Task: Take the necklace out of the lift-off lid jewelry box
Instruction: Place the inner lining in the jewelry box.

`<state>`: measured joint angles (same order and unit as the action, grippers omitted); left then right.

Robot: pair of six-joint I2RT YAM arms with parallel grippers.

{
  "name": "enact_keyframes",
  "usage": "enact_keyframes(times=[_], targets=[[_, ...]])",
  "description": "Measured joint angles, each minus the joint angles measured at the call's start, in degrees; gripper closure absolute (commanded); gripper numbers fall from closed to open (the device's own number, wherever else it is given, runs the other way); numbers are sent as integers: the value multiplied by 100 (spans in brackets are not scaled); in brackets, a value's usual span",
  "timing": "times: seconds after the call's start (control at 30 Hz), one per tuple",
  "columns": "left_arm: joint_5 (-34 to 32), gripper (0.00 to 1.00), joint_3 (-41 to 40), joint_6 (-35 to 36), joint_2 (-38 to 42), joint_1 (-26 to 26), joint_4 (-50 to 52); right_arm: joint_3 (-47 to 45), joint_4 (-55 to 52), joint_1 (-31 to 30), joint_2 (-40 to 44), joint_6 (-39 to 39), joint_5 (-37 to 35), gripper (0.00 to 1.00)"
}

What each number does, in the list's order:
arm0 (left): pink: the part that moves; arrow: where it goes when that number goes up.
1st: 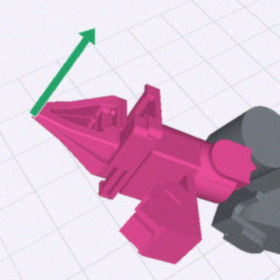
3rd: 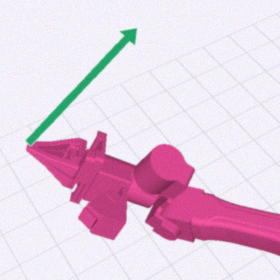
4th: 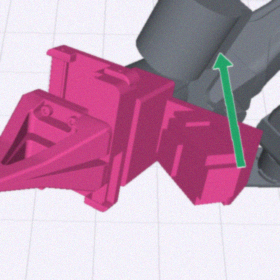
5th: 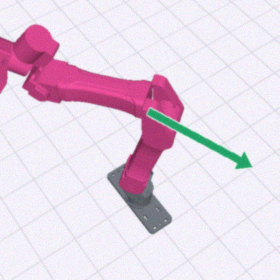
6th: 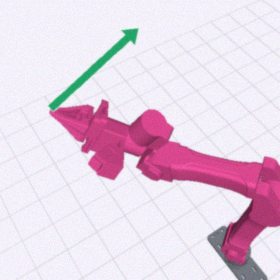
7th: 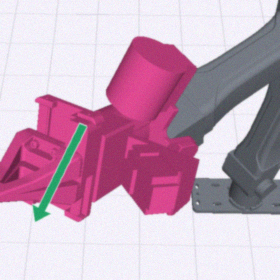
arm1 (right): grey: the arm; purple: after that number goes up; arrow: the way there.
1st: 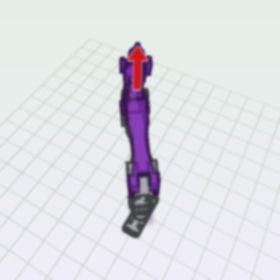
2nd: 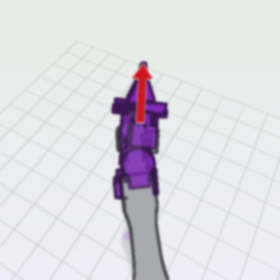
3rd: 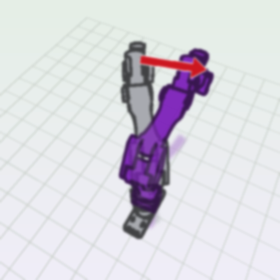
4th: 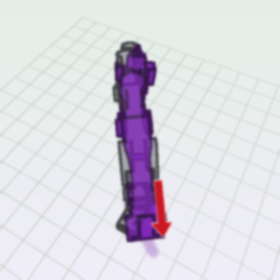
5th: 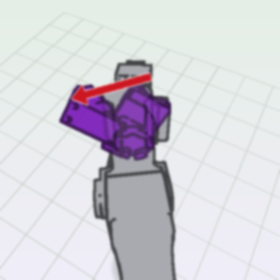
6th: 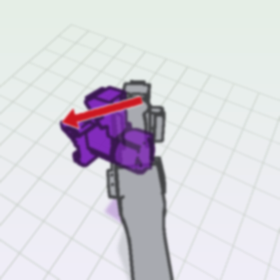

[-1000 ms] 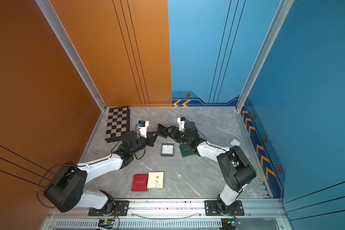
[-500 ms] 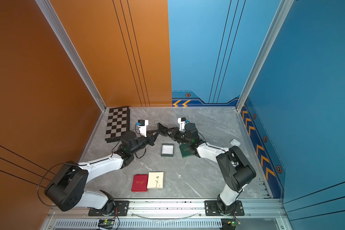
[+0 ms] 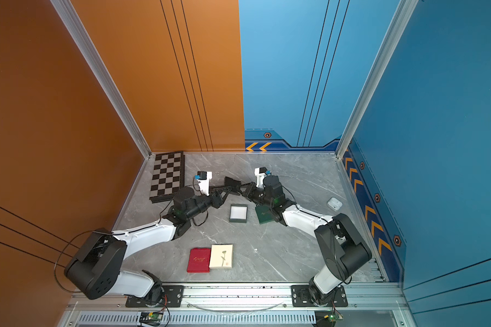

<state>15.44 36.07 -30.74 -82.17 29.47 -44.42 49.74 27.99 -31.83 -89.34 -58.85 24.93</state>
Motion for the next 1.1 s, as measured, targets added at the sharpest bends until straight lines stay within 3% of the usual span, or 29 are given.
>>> enact_keyframes(times=[0.33, 0.6, 1.1], targets=[[-103, 48, -238, -17, 472, -146, 249, -129, -1377, -629, 601, 645, -1222, 100], [-372, 51, -26, 144, 601, -133, 1414, -444, -1744, -920, 599, 634, -2033, 100], [-686, 59, 616, 448, 361, 216, 2992, -452, -1773, -1099, -212, 636, -2597, 100]])
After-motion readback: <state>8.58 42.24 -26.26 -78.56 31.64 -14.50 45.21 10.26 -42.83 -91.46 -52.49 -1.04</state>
